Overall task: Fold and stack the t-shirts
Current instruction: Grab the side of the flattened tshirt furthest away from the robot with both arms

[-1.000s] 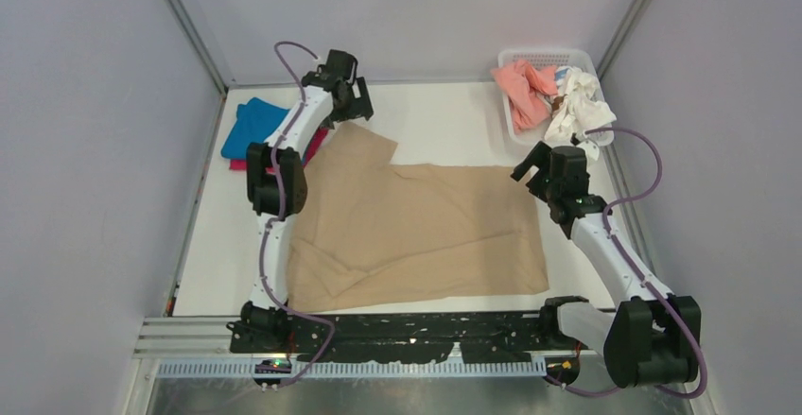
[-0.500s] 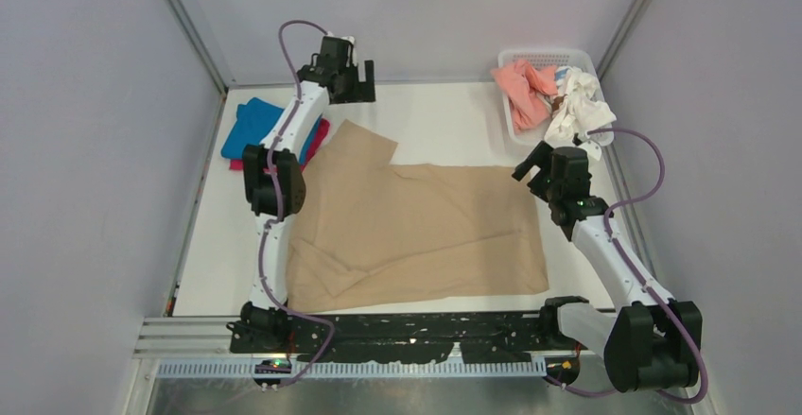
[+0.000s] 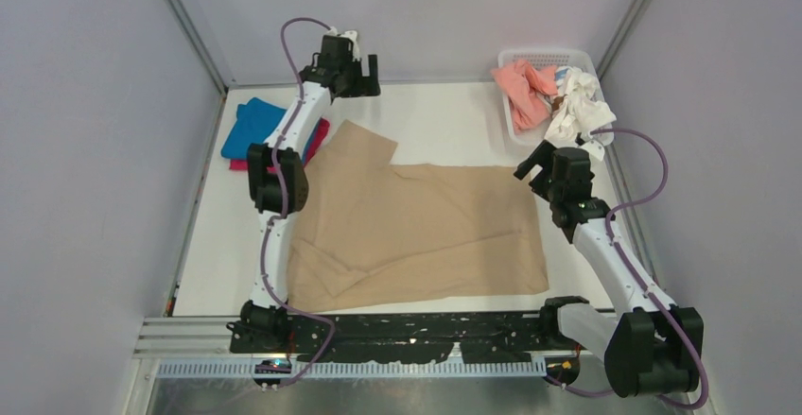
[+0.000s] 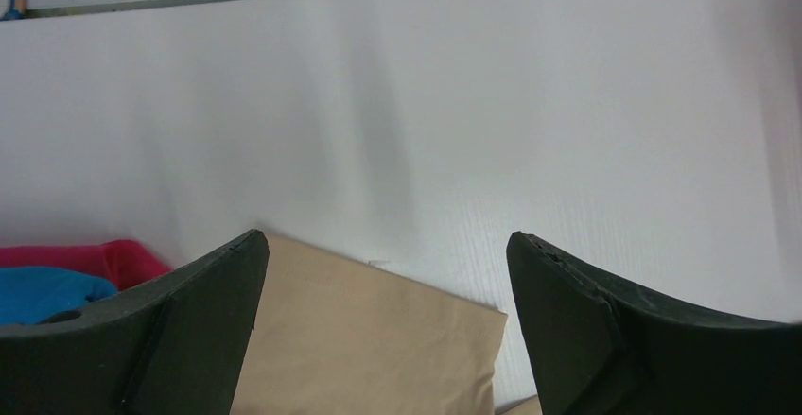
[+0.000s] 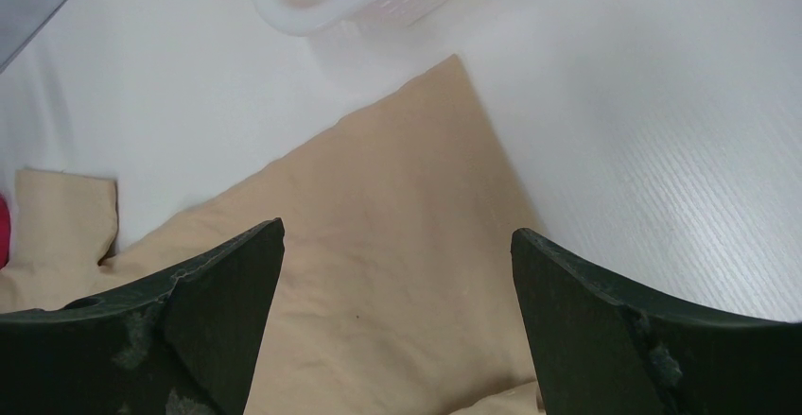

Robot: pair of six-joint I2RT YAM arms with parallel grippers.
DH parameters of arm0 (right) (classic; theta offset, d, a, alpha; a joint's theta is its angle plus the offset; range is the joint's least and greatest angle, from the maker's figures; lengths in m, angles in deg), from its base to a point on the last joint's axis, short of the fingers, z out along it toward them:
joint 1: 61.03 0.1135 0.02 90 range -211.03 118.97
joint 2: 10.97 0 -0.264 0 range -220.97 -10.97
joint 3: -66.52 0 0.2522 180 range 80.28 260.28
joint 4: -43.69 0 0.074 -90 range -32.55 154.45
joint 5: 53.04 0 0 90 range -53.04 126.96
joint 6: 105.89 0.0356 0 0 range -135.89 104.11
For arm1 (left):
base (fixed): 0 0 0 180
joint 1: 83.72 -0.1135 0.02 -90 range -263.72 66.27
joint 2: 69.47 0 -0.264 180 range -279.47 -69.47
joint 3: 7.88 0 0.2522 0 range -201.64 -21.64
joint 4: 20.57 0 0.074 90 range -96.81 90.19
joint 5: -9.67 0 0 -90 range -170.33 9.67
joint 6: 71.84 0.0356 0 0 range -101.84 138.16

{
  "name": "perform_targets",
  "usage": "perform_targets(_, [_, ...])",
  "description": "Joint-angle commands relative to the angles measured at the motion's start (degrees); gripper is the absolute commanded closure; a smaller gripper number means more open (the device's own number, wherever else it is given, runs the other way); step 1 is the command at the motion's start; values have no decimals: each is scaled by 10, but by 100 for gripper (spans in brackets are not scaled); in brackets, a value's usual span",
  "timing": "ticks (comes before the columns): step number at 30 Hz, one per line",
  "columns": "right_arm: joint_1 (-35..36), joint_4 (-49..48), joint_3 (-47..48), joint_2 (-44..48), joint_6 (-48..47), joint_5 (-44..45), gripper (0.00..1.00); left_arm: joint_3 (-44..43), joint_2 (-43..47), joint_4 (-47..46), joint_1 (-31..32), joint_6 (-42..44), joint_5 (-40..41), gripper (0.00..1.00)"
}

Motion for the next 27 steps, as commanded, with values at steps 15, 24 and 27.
perform_targets(15, [-3, -41, -15, 0, 8, 6, 5, -16, -61, 145, -33, -237, 48, 0])
perform_targets(24, [-3, -50, -18, -4, 7, -2, 5, -30, -67, 197, -40, -236, 124, 28])
perform_targets(27, [-3, -49, -16, -8, 7, -12, 5, -52, -81, 185, -36, -250, 110, 25])
